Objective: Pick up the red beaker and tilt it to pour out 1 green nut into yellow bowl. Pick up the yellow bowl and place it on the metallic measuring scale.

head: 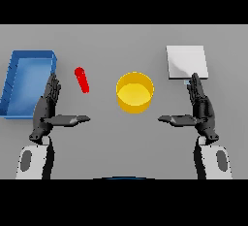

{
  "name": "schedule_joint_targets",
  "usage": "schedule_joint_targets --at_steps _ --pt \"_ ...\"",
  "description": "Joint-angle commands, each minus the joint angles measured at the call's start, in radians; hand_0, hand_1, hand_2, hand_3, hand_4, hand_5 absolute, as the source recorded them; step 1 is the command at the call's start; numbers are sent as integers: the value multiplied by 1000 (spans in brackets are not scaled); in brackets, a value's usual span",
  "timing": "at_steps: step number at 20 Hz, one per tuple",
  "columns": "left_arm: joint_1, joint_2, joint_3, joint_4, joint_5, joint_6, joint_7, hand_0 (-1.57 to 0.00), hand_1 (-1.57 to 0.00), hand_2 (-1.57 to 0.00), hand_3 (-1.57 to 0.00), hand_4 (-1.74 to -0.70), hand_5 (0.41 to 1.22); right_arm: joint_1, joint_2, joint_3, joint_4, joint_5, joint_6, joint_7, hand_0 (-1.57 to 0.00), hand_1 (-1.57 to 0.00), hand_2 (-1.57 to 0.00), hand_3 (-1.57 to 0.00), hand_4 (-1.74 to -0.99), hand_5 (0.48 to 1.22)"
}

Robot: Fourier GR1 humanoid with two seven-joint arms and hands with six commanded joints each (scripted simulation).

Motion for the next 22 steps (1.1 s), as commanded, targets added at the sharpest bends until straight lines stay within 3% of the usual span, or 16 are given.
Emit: schedule_joint_targets --at_steps 1,6,8,10,15,19,22 --pt "3 -1 -1 -2 0 1 -2 1 1 1 1 -1141 660 1 -1 0 -1 -1 0 -1 1 1 1 1 -1071 578" --pt "20 -5 -10 -15 -5 2 -5 1 1 1 1 -1141 660 7 -10 -4 -5 -5 6 -6 1 1 1 1 -1071 578" --pt "108 33 -94 -131 -101 -12 -51 1 1 1 1 -1143 660 75 -63 76 -83 183 -46 -117 1 1 1 1 -1072 577" --pt "143 54 -122 -202 -130 -19 -8 1 1 1 1 -1142 662 97 -74 113 -109 265 -70 -117 1 1 1 1 -1064 577" --pt "145 63 -147 -218 -158 -27 81 1 1 1 1 -1137 650 106 -80 126 -152 246 -34 -89 1 1 1 1 -1131 607" --pt "48 61 -112 -99 -147 -25 110 1 1 1 1 -1145 643 96 -83 107 -146 194 -6 -91 1 1 1 1 -1189 626" --pt "-43 63 -77 27 -133 -30 71 1 1 1 1 -1178 650 98 -85 107 -147 183 7 -104 1 1 1 1 -1215 628"
